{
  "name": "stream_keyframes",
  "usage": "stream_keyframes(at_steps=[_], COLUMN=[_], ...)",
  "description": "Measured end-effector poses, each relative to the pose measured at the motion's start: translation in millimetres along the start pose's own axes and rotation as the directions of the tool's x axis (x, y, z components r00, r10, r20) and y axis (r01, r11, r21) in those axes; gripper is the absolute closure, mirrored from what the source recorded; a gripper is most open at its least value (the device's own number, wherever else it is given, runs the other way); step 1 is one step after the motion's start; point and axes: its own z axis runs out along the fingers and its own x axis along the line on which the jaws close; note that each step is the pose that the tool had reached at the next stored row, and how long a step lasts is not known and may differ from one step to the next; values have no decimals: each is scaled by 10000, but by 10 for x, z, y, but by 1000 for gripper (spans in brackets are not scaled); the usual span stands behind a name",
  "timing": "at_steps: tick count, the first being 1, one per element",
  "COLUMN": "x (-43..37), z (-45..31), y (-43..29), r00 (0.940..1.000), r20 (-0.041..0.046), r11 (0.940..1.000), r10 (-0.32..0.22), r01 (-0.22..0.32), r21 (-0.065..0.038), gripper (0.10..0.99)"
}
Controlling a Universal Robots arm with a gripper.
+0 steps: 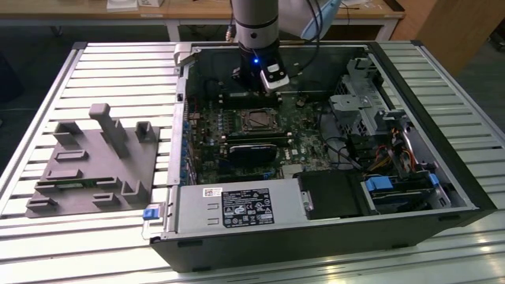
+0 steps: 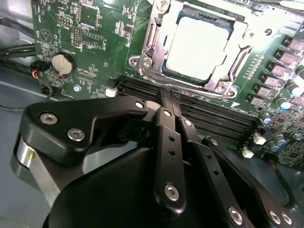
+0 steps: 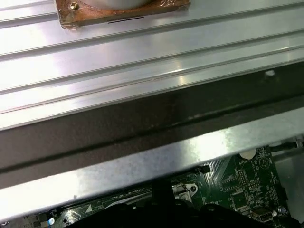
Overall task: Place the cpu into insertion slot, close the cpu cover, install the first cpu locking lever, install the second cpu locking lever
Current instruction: 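Install the first cpu locking lever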
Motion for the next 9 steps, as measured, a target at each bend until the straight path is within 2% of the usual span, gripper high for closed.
stream_keyframes(at_steps=[2, 4, 9], x=[0, -1, -9], z=[2, 5, 10], y=[-2, -7, -40], r00=[10000, 10000, 9999], r20=[0, -15, -110], r11=[10000, 9998, 9987], r10=[-8, -21, -39], r01=[8, 21, 45], r21=[86, 214, 504], gripper=[980, 980, 980])
